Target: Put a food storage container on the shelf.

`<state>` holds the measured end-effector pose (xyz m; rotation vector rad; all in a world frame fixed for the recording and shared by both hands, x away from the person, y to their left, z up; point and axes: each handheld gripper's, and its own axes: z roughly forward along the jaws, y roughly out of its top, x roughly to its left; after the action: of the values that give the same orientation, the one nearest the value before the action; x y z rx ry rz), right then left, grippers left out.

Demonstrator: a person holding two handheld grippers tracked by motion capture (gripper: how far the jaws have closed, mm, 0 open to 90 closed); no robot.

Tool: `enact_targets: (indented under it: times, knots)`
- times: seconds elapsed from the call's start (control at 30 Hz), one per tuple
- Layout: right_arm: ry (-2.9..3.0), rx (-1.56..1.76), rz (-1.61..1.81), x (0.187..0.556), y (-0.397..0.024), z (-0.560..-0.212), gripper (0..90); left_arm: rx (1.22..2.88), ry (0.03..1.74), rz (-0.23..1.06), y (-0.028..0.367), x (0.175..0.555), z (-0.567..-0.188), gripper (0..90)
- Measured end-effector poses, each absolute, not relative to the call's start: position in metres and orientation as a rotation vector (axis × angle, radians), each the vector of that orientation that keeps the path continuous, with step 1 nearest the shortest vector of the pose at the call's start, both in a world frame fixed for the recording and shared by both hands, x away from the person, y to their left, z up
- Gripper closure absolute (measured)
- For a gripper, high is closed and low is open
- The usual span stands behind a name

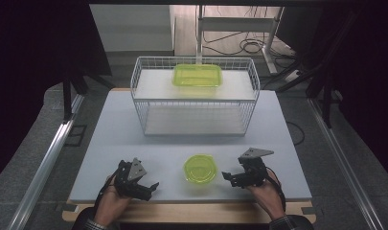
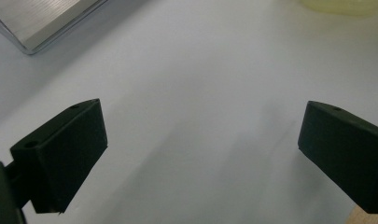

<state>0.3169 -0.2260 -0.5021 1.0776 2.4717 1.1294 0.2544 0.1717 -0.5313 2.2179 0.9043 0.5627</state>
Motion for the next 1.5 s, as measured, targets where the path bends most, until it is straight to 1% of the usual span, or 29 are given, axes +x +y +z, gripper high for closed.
enact_targets:
  times: [0.07, 0.17, 0.43, 0.8, 0.9, 1.03, 1.17, 1.5]
  knots:
    - [2.462, 1.094, 1.143, 0.317, -0.226, -0.502, 6.2, 2.218, 0.904, 0.562, 0.172, 0.254, -0.531, 0.9]
    - [2.454, 1.122, 1.18, 0.318, -0.226, -0.501, 4.6, 2.219, 0.901, 0.562, 0.172, 0.254, -0.531, 0.9]
    - [2.444, 1.118, 1.241, 0.318, -0.221, -0.492, 4.9, 2.231, 0.896, 0.566, 0.171, 0.254, -0.532, 0.9]
    - [2.52, 1.128, 1.297, 0.325, -0.201, -0.482, 4.0, 2.241, 0.892, 0.566, 0.17, 0.254, -0.532, 1.0]
    - [2.538, 1.147, 1.29, 0.326, -0.197, -0.48, 9.9, 2.238, 0.892, 0.567, 0.17, 0.254, -0.532, 0.9]
    - [2.563, 1.166, 1.315, 0.331, -0.195, -0.477, 23.5, 2.238, 0.893, 0.568, 0.17, 0.254, -0.532, 1.0]
    - [2.578, 1.176, 1.307, 0.337, -0.191, -0.476, 33.1, 2.239, 0.893, 0.57, 0.171, 0.254, -0.531, 1.0]
    - [2.677, 1.296, 1.332, 0.354, -0.191, -0.487, 57.2, 2.235, 0.892, 0.566, 0.171, 0.254, -0.531, 1.1]
